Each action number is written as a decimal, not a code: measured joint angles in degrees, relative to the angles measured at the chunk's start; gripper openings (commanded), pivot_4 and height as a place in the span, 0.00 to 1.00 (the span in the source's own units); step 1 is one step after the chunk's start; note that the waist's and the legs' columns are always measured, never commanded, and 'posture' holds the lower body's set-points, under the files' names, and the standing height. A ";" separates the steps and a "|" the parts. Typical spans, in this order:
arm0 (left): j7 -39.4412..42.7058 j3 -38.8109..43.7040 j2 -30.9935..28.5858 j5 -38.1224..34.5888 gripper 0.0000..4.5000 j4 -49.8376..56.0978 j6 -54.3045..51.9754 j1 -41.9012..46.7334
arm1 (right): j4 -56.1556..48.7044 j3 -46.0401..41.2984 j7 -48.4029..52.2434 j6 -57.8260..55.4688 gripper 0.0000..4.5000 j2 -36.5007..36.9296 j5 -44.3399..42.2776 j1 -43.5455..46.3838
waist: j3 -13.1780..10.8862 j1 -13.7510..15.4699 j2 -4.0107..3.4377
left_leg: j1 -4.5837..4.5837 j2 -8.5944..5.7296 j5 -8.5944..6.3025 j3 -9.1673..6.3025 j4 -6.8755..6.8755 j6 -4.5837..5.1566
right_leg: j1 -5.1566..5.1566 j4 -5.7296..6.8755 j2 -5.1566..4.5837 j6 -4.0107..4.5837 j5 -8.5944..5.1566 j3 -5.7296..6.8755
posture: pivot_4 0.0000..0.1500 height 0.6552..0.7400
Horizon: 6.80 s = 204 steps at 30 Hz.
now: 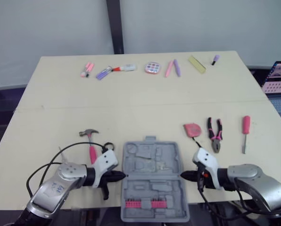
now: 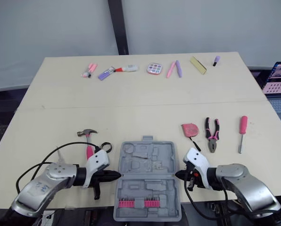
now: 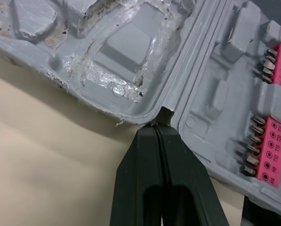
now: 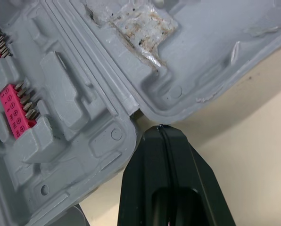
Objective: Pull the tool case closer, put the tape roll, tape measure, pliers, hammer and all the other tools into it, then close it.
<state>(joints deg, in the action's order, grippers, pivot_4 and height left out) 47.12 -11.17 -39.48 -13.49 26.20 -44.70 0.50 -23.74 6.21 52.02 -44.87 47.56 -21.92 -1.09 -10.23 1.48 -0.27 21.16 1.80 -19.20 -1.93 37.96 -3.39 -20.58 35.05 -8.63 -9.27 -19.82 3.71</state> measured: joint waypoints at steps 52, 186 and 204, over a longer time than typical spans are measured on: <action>8.94 41.18 -14.78 -16.63 1.00 10.40 10.32 -34.88 | 1.50 -24.51 19.09 37.10 0.99 -6.80 -9.64 -18.84 | 0.21 -0.34 0.31 | -0.13 0.04 -0.19 0.14 -0.02 0.18 | 0.14 -0.17 0.01 0.05 0.01 -0.11 | 1.00 1.00; 24.44 -4.23 -19.72 -11.80 0.01 -9.75 -16.49 38.09 | 5.89 -28.44 19.52 36.04 1.00 -2.96 -11.17 -13.29 | 0.08 0.25 0.39 | -0.04 0.03 -0.15 0.26 0.27 0.13 | 0.03 0.08 0.03 -0.04 0.07 -0.19 | 1.00 1.00; 24.55 -11.02 -8.67 -12.50 0.01 -19.87 -17.01 45.34 | 5.88 -28.45 19.21 38.64 1.00 -3.08 -10.06 -15.84 | 0.09 -0.17 0.38 | -0.08 0.04 -0.15 0.28 0.24 0.14 | -0.01 0.15 0.04 -0.04 0.07 -0.19 | 1.00 1.00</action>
<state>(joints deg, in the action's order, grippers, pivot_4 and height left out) 71.66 -22.19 -48.15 -25.99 6.33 -61.70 45.84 -17.85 -22.23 71.23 -6.23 44.48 -31.98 -16.93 -10.14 1.31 0.11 21.08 1.83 -19.35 -1.65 38.20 -3.26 -20.59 35.19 -8.59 -9.31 -19.75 3.51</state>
